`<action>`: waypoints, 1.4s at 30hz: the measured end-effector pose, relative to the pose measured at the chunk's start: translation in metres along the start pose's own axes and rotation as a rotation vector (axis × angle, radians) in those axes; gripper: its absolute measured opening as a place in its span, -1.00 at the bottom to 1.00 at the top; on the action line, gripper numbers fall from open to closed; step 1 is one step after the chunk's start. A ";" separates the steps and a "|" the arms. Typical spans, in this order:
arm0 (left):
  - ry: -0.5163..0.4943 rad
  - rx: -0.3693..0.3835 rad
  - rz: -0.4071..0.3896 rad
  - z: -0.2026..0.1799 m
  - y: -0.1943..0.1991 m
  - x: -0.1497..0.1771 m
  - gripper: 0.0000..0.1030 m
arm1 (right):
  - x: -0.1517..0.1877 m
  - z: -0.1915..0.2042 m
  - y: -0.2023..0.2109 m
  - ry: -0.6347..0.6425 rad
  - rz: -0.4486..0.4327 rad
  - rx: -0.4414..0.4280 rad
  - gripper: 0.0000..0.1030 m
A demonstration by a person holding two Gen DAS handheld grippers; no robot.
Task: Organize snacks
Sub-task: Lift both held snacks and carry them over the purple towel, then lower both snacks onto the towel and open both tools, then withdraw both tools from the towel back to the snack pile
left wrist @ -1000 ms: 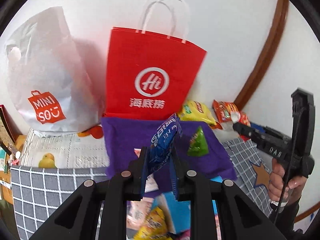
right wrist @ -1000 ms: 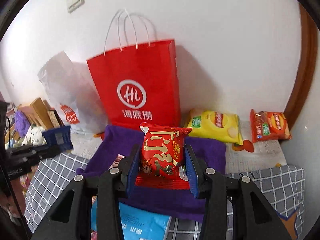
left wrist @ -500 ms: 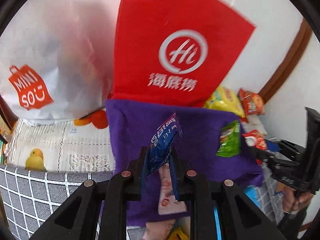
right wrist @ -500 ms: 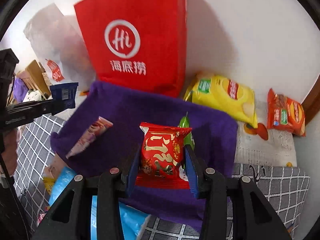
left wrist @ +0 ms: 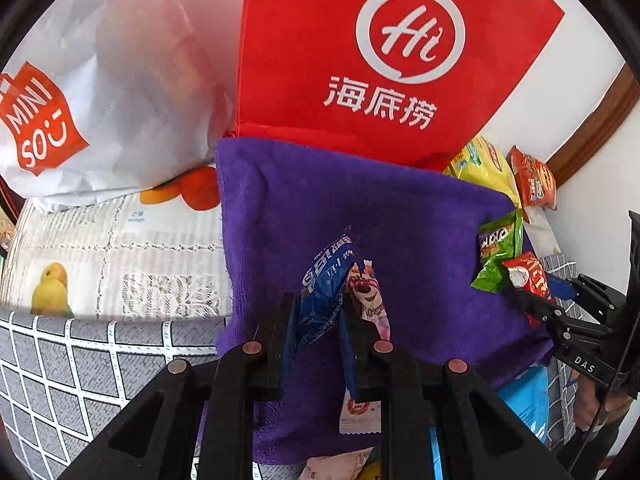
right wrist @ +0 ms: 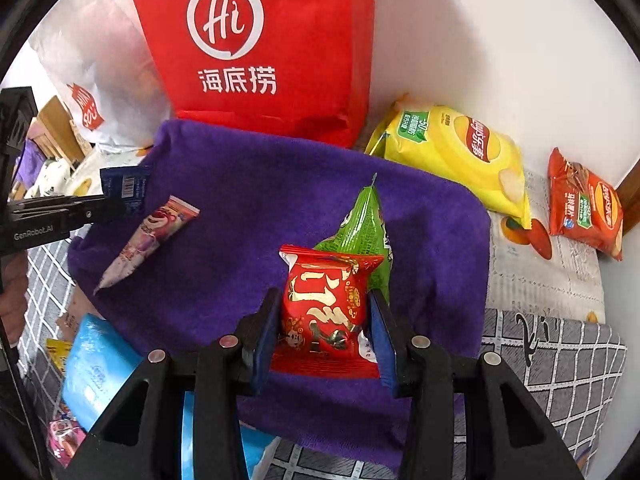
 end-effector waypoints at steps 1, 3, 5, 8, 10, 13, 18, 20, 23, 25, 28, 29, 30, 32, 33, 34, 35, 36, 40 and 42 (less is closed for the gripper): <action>0.000 0.002 0.009 -0.001 -0.001 0.001 -0.63 | 0.000 -0.001 -0.001 -0.003 0.003 -0.005 -0.17; 0.001 0.004 0.015 -0.001 -0.002 0.001 -0.62 | -0.001 -0.002 -0.002 -0.014 0.008 -0.007 -0.17; -0.003 0.008 0.017 -0.003 -0.001 0.001 -0.62 | -0.002 -0.003 -0.002 -0.022 0.012 -0.015 -0.17; -0.004 0.011 0.020 -0.003 0.000 0.001 -0.62 | -0.003 -0.002 0.002 -0.024 0.007 -0.023 -0.15; -0.002 0.011 0.023 -0.003 -0.001 0.000 -0.62 | -0.004 0.000 0.005 -0.011 0.007 -0.024 -0.14; 0.005 0.018 0.034 -0.003 -0.003 0.000 -0.63 | -0.004 0.003 0.012 0.013 -0.008 -0.024 0.05; 0.000 0.028 0.026 -0.006 0.000 0.000 -0.61 | -0.006 0.002 0.023 0.005 -0.048 -0.038 0.13; -0.004 0.029 0.024 -0.007 0.003 -0.001 -0.46 | -0.007 0.000 0.031 -0.019 -0.080 -0.069 0.19; -0.014 0.031 0.005 -0.011 0.011 -0.002 -0.17 | -0.009 0.000 0.045 -0.040 -0.131 -0.096 0.28; -0.027 0.035 -0.012 -0.016 0.020 -0.002 0.04 | -0.009 0.003 0.053 -0.035 -0.170 -0.101 0.36; -0.046 0.036 -0.039 -0.025 0.036 -0.001 0.08 | -0.009 0.009 0.060 -0.016 -0.194 -0.071 0.46; -0.053 0.040 -0.043 -0.028 0.040 -0.001 0.08 | -0.008 0.010 0.063 -0.016 -0.200 -0.055 0.46; -0.065 0.046 -0.050 -0.033 0.045 0.000 0.09 | -0.007 0.012 0.065 -0.015 -0.204 -0.046 0.46; -0.092 0.049 -0.073 -0.041 0.059 0.003 0.11 | -0.004 0.015 0.073 -0.014 -0.217 -0.051 0.46; -0.101 0.048 -0.086 -0.044 0.067 0.004 0.14 | -0.002 0.016 0.076 -0.011 -0.220 -0.058 0.46; -0.109 0.047 -0.104 -0.047 0.075 0.005 0.16 | 0.002 0.017 0.079 -0.020 -0.219 -0.060 0.46; -0.113 0.048 -0.117 -0.048 0.081 0.007 0.17 | 0.005 0.016 0.081 -0.033 -0.214 -0.054 0.46; -0.115 0.051 -0.127 -0.050 0.088 0.010 0.19 | 0.008 0.016 0.082 -0.045 -0.207 -0.048 0.46; -0.133 0.074 -0.136 -0.056 0.105 0.029 0.19 | 0.030 0.012 0.104 -0.126 -0.223 -0.046 0.46; -0.138 0.069 -0.139 -0.056 0.112 0.043 0.19 | 0.041 0.011 0.113 -0.157 -0.235 -0.053 0.46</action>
Point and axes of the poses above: each gripper's, at about its wrist camera, not at the fingertips, and y roughly against the way its jaws point, z to its left, x to its underside, the point moved 3 cm from there along -y, roughly the way its jaws point, and after that the axes turned 6 degrees about z, right-handed, at the moved point
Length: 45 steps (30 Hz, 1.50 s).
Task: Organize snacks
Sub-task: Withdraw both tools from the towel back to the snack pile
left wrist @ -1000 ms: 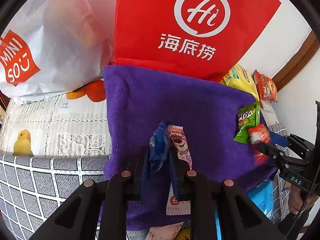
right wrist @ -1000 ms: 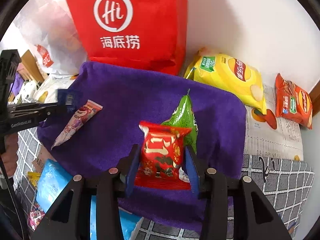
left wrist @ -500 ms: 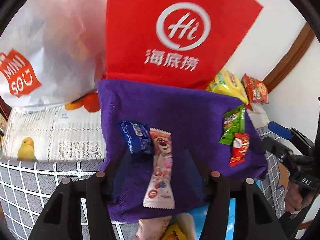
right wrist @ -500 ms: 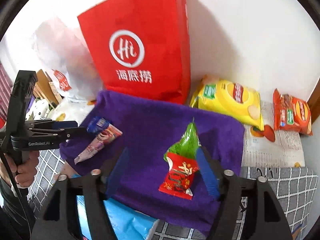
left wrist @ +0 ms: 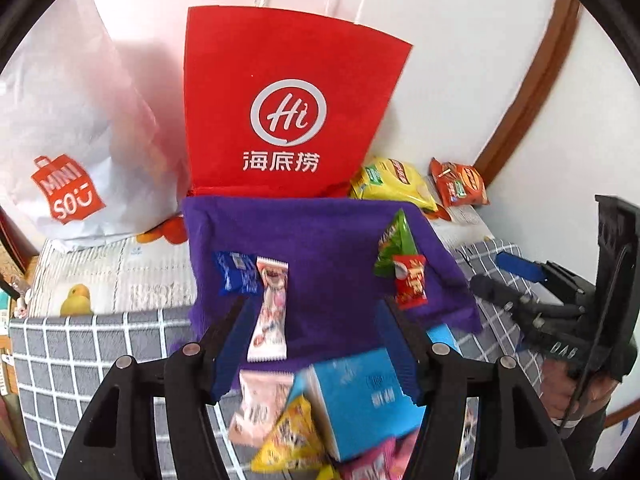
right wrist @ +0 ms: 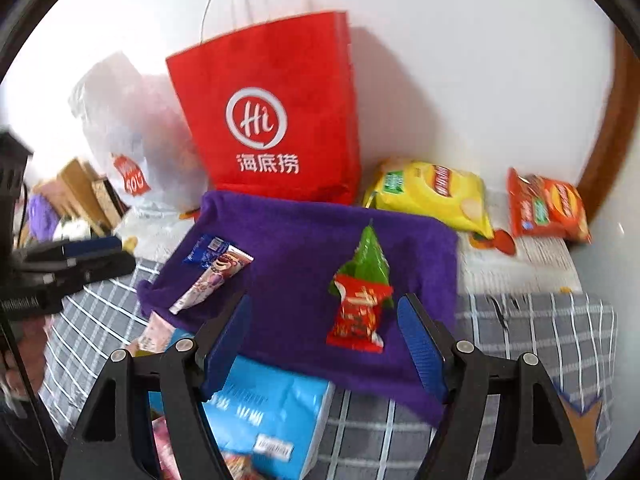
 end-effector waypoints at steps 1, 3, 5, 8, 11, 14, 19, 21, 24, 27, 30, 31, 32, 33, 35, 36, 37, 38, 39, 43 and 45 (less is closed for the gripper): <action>0.001 -0.001 0.002 0.000 0.003 0.005 0.19 | 0.006 0.000 0.005 -0.005 0.002 0.000 0.46; 0.006 0.001 0.003 -0.001 0.010 0.020 0.19 | 0.018 0.002 0.014 0.005 0.010 0.022 0.46; 0.005 -0.005 0.012 -0.003 0.013 0.032 0.19 | 0.032 0.004 0.021 0.005 0.013 0.052 0.46; 0.015 0.005 0.020 -0.004 0.019 0.054 0.19 | 0.052 0.007 0.031 0.001 0.023 0.061 0.46; 0.019 0.008 0.027 -0.006 0.024 0.072 0.19 | 0.073 0.011 0.040 -0.009 0.024 0.052 0.45; 0.021 -0.001 0.029 -0.007 0.028 0.088 0.19 | 0.092 0.015 0.049 -0.020 0.022 0.048 0.39; 0.028 -0.004 0.037 -0.005 0.035 0.114 0.19 | 0.115 0.020 0.054 -0.046 0.036 0.018 0.36; 0.035 -0.010 0.038 -0.002 0.038 0.122 0.19 | 0.121 0.023 0.055 -0.056 0.038 0.010 0.36; 0.060 -0.013 0.039 0.005 0.043 0.135 0.19 | 0.130 0.028 0.054 -0.069 0.044 -0.019 0.36; 0.081 -0.009 0.048 0.012 0.043 0.144 0.19 | 0.137 0.034 0.053 -0.070 0.045 -0.032 0.36; 0.098 -0.009 0.050 0.017 0.045 0.151 0.19 | 0.144 0.040 0.047 -0.062 0.058 -0.031 0.36; 0.105 -0.007 0.051 0.019 0.045 0.153 0.19 | 0.147 0.042 0.045 -0.059 0.063 -0.030 0.36; 0.110 -0.003 0.051 0.020 0.045 0.154 0.19 | 0.149 0.043 0.043 -0.058 0.067 -0.034 0.36; 0.117 0.003 0.053 0.022 0.045 0.156 0.19 | 0.150 0.045 0.041 -0.058 0.071 -0.041 0.36; 0.124 0.008 0.056 0.024 0.045 0.158 0.19 | 0.151 0.048 0.038 -0.053 0.076 -0.055 0.36; 0.125 0.010 0.056 0.025 0.044 0.159 0.19 | 0.151 0.050 0.037 -0.048 0.077 -0.064 0.36; 0.126 0.011 0.056 0.025 0.044 0.160 0.19 | 0.150 0.053 0.036 -0.039 0.075 -0.080 0.36; 0.126 0.014 0.056 0.026 0.043 0.160 0.19 | 0.149 0.056 0.035 -0.034 0.074 -0.089 0.37; 0.126 0.016 0.056 0.026 0.043 0.160 0.19 | 0.148 0.058 0.033 -0.027 0.072 -0.096 0.37; 0.129 0.029 0.062 0.028 0.041 0.160 0.19 | 0.142 0.063 0.021 -0.012 0.071 -0.083 0.43; 0.129 0.038 0.063 0.029 0.041 0.161 0.19 | 0.140 0.061 0.016 -0.021 0.080 -0.090 0.43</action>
Point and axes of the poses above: each gripper's, at about its wrist camera, not at the fingertips, and y roughly against the way its jaws point, z to its left, x to its underside, the point moved 3 cm from there along -y, roughly the way its jaws point, and after that the axes turned 6 degrees about z, right-handed, at the moved point
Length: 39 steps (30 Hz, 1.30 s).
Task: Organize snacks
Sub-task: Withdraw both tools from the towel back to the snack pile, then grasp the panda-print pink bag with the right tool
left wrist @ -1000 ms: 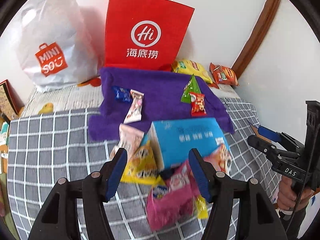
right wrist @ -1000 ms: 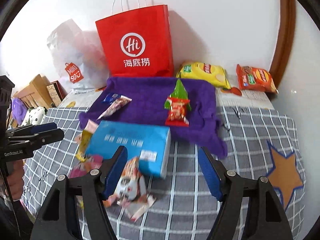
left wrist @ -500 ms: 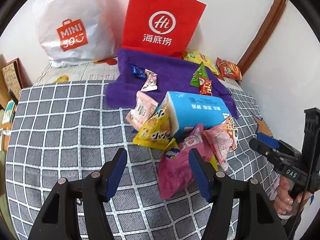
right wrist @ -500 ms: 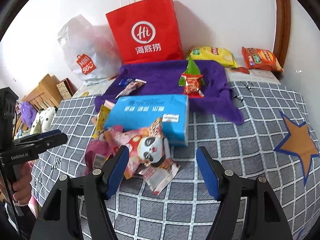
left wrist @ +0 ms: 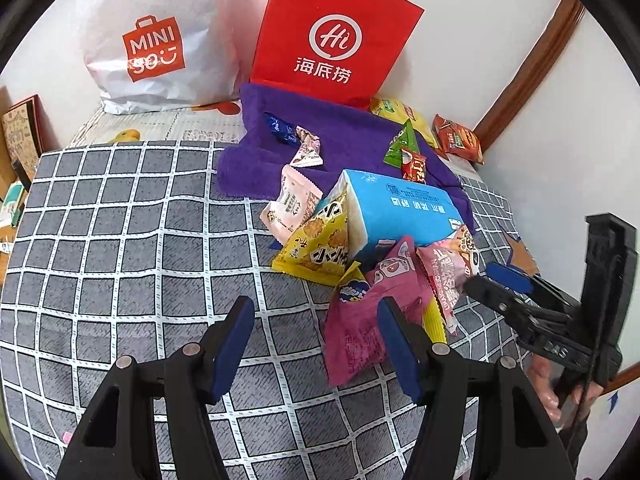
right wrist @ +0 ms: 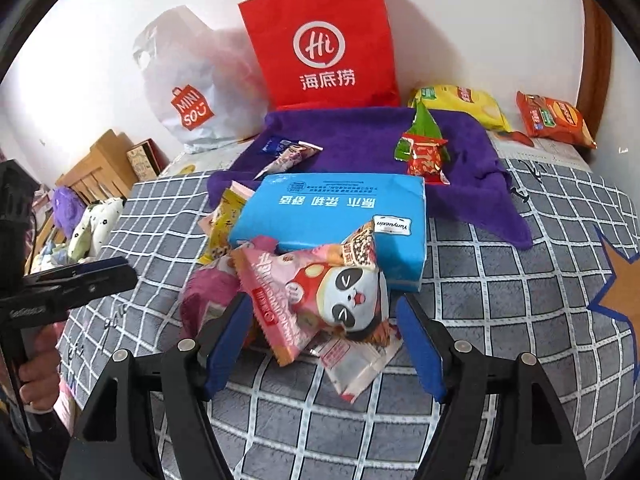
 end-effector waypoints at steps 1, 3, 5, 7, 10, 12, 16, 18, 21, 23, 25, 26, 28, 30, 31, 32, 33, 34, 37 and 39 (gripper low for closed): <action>-0.001 0.001 0.000 0.001 0.000 0.000 0.19 | -0.001 -0.002 -0.004 -0.010 0.009 -0.010 0.43; -0.001 0.004 0.000 0.002 0.000 0.002 0.19 | -0.002 -0.003 -0.009 -0.019 0.023 -0.022 0.43; 0.001 0.007 0.003 0.004 -0.001 0.003 0.19 | -0.002 -0.003 -0.015 -0.022 0.035 -0.031 0.43; 0.008 0.012 0.004 0.006 -0.002 0.003 0.19 | -0.004 -0.002 -0.020 -0.019 0.043 -0.030 0.43; 0.015 0.021 0.010 0.008 -0.003 0.003 0.19 | -0.005 0.000 -0.026 -0.008 0.056 -0.029 0.43; 0.015 0.029 0.015 0.008 -0.005 0.003 0.19 | -0.006 0.001 -0.030 0.000 0.065 -0.027 0.43; 0.004 0.034 0.024 0.007 -0.008 0.004 0.19 | -0.007 0.002 -0.038 0.003 0.076 -0.033 0.46; -0.001 0.037 0.029 0.006 -0.010 0.004 0.19 | -0.007 0.002 -0.040 -0.006 0.082 -0.045 0.46; -0.003 0.045 0.032 0.006 -0.012 0.004 0.19 | -0.008 0.002 -0.044 -0.022 0.088 -0.063 0.46; -0.004 0.050 0.035 0.006 -0.014 0.004 0.19 | -0.008 0.004 -0.045 -0.011 0.084 -0.063 0.46; -0.005 0.054 0.038 0.006 -0.015 0.003 0.19 | -0.008 0.007 -0.043 0.010 0.072 -0.059 0.40; -0.004 0.054 0.038 0.007 -0.015 0.003 0.19 | -0.008 0.008 -0.043 0.017 0.070 -0.057 0.35; -0.002 0.057 0.042 0.009 -0.017 0.003 0.19 | -0.008 0.009 -0.041 0.022 0.068 -0.055 0.30; 0.003 0.057 0.045 0.012 -0.019 0.003 0.19 | -0.007 0.008 -0.038 0.013 0.066 -0.056 0.27; 0.003 0.057 0.046 0.012 -0.019 0.003 0.19 | -0.006 0.008 -0.036 0.007 0.063 -0.061 0.25; 0.004 0.058 0.047 0.013 -0.019 0.003 0.19 | -0.005 0.008 -0.034 0.004 0.059 -0.069 0.22; 0.006 0.061 0.047 0.014 -0.019 0.003 0.19 | -0.004 0.008 -0.030 -0.001 0.054 -0.080 0.20; 0.007 0.063 0.047 0.015 -0.020 0.003 0.19 | -0.004 0.007 -0.027 -0.007 0.049 -0.087 0.18; 0.009 0.063 0.047 0.016 -0.021 0.002 0.19 | -0.004 0.007 -0.017 -0.018 0.027 -0.106 0.17; 0.010 0.065 0.047 0.017 -0.022 0.002 0.19 | -0.004 0.006 -0.011 -0.025 0.010 -0.109 0.16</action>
Point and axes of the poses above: each gripper's, at about its wrist camera, not at the fingertips, and y roughly against the way its jaws point, z to its left, x to its underside, the point moved 3 cm from there along -y, roughly the way its jaws point, and after that the axes turned 6 degrees about z, right-handed, at the moved point
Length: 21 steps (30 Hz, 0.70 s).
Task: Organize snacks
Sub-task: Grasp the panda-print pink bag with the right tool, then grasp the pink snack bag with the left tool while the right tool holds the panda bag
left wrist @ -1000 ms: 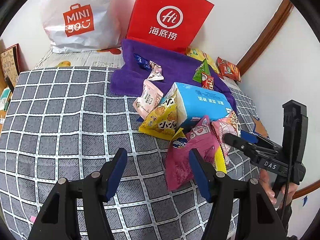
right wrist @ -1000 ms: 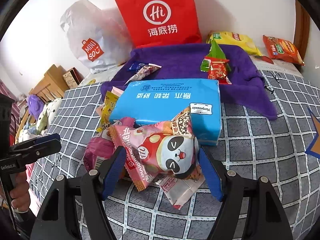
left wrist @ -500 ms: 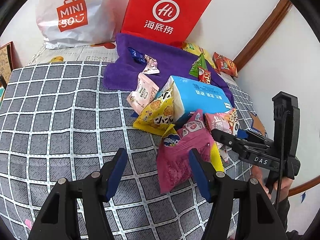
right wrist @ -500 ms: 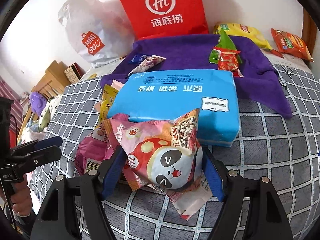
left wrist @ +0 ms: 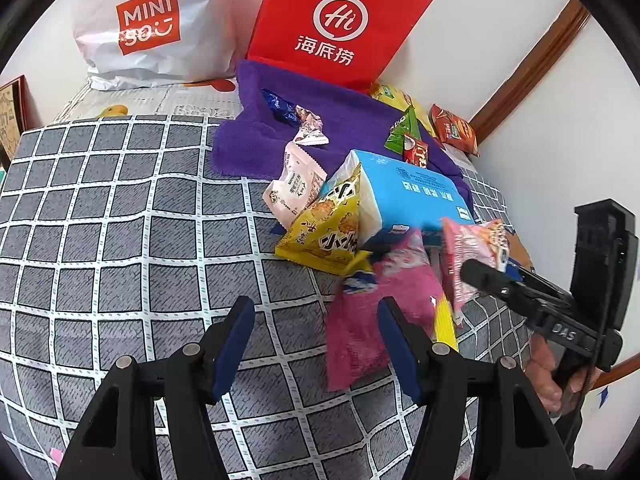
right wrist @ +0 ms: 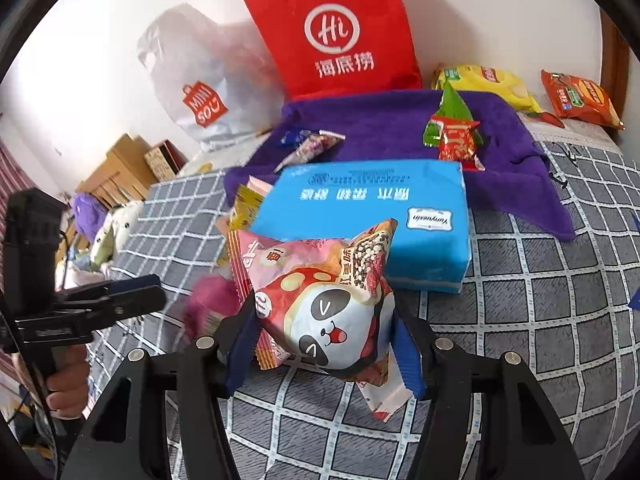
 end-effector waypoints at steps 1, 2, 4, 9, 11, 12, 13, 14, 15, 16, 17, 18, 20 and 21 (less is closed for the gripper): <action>0.001 0.002 0.000 0.000 0.000 0.000 0.19 | 0.000 0.000 0.003 -0.002 -0.005 0.000 0.16; 0.002 0.004 0.000 0.000 0.000 -0.001 0.19 | 0.001 0.000 0.005 -0.004 -0.008 -0.001 0.16; 0.004 0.007 0.000 0.000 -0.001 -0.001 0.19 | 0.002 -0.001 0.010 -0.004 -0.015 -0.006 0.16; -0.001 0.006 0.004 -0.001 -0.002 0.000 0.19 | 0.004 -0.002 0.023 0.010 -0.038 0.015 0.16; -0.002 0.007 0.005 -0.002 -0.001 0.000 0.19 | 0.006 -0.004 0.028 0.010 -0.046 0.025 0.16; -0.003 0.007 0.005 -0.003 -0.001 0.000 0.19 | 0.007 -0.005 0.031 0.009 -0.051 0.027 0.16; -0.006 0.008 0.004 -0.004 -0.001 0.000 0.19 | 0.007 -0.008 0.034 0.007 -0.054 0.031 0.16; -0.007 0.009 0.004 -0.005 -0.001 0.000 0.19 | 0.008 -0.009 0.036 0.006 -0.058 0.037 0.16; -0.009 0.010 0.004 -0.006 -0.001 0.000 0.19 | 0.008 -0.011 0.037 0.005 -0.060 0.045 0.16; -0.010 0.010 0.004 -0.007 0.000 0.000 0.19 | 0.009 -0.013 0.039 0.005 -0.064 0.057 0.16; -0.011 0.011 0.004 -0.007 0.000 0.000 0.19 | 0.010 -0.015 0.041 0.005 -0.067 0.065 0.16; -0.011 0.010 0.004 -0.008 0.000 0.000 0.19 | 0.011 -0.016 0.042 0.005 -0.069 0.070 0.16; -0.013 0.008 0.004 -0.009 0.000 0.001 0.19 | 0.013 -0.020 0.046 0.000 -0.074 0.084 0.16; -0.013 0.007 0.004 -0.010 0.000 0.001 0.19 | 0.014 -0.022 0.047 -0.002 -0.076 0.087 0.16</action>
Point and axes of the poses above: each gripper's, at about its wrist camera, not at the fingertips, and y roughly against the way its jaws point, z to its left, x to its underside, the point moved 3 cm from there along -y, roughly the way its jaws point, and after that the axes turned 6 degrees about z, right-handed, at the moved point
